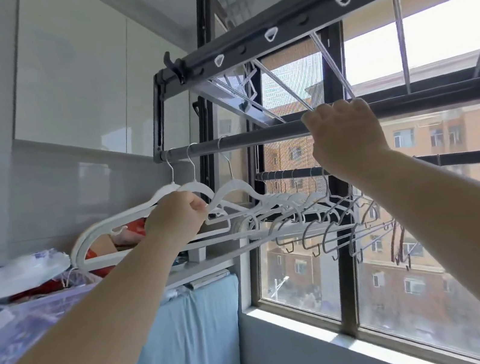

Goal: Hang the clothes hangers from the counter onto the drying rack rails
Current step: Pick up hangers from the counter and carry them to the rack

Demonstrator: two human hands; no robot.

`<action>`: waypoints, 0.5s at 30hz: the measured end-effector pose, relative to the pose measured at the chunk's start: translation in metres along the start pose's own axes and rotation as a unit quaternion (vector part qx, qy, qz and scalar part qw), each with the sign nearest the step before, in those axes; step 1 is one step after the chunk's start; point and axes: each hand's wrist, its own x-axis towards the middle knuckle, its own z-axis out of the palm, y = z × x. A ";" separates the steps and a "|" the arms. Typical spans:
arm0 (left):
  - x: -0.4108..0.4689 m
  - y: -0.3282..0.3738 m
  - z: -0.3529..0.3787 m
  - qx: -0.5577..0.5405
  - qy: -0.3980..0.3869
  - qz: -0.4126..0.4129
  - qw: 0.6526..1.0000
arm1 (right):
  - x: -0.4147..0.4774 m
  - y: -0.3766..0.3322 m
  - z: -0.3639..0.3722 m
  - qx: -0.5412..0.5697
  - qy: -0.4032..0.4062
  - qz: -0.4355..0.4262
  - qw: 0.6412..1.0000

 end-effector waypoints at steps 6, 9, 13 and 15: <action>-0.023 0.011 0.001 -0.038 0.107 0.089 0.990 | -0.011 0.003 0.011 0.030 0.121 -0.036 0.992; -0.051 0.026 0.009 -0.125 0.073 0.111 0.983 | -0.030 0.007 0.013 0.018 0.129 -0.058 0.990; -0.084 0.045 0.036 -0.210 -0.057 0.135 0.967 | -0.066 0.028 0.029 0.039 0.101 -0.073 0.991; -0.097 0.056 0.052 -0.246 -0.110 0.126 0.955 | -0.090 0.044 0.030 0.040 0.052 -0.070 0.995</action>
